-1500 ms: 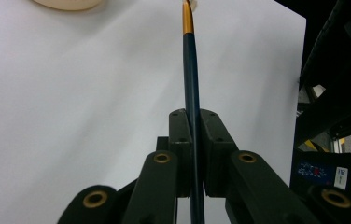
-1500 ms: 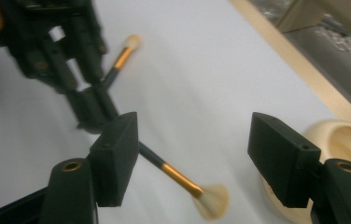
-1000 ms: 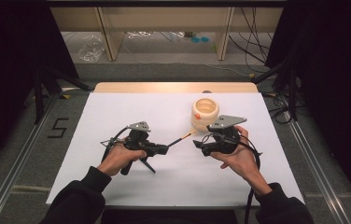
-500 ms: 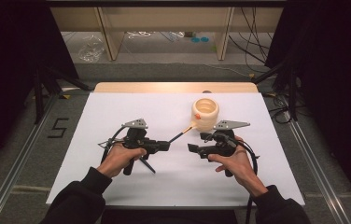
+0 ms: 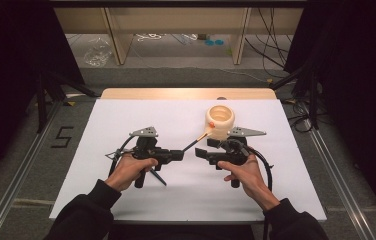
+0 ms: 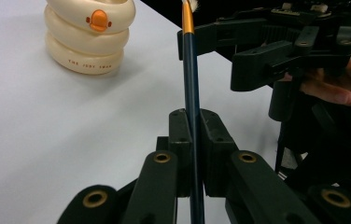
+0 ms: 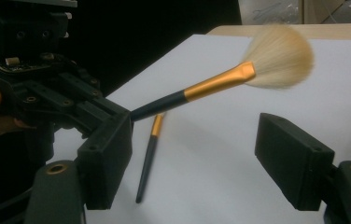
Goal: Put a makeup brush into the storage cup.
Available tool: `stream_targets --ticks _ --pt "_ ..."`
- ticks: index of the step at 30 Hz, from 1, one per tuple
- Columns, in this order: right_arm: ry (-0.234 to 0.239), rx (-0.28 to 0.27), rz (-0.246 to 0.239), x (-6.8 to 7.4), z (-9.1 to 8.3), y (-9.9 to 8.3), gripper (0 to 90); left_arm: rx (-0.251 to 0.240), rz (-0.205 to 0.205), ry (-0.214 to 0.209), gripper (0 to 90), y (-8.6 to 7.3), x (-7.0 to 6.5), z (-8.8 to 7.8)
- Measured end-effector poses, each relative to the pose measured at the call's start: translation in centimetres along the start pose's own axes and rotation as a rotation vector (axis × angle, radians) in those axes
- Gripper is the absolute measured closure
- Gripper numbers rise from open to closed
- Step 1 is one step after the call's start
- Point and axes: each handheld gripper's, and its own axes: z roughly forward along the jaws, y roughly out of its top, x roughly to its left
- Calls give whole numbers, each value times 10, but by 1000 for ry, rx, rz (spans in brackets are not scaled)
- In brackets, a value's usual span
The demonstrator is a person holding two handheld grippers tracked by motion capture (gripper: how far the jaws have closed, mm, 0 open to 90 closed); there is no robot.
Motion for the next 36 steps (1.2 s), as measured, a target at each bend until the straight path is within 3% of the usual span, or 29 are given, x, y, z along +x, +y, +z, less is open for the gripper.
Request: stream_targets --ticks 14,15,18,22,36 --pt "61 -48 95 0 13 -2 391 -28 13 13 844 -2 -3 4" --pt "57 -60 78 -1 14 -2 400 -29 9 12 844 -3 -3 4" --pt "74 -57 109 1 15 -2 437 -40 17 8 844 -4 -3 5" --pt "79 -70 104 1 17 -1 478 -46 16 1 843 -4 -4 6" --pt "115 -106 157 -2 17 -1 659 -53 27 11 841 -5 -4 9"
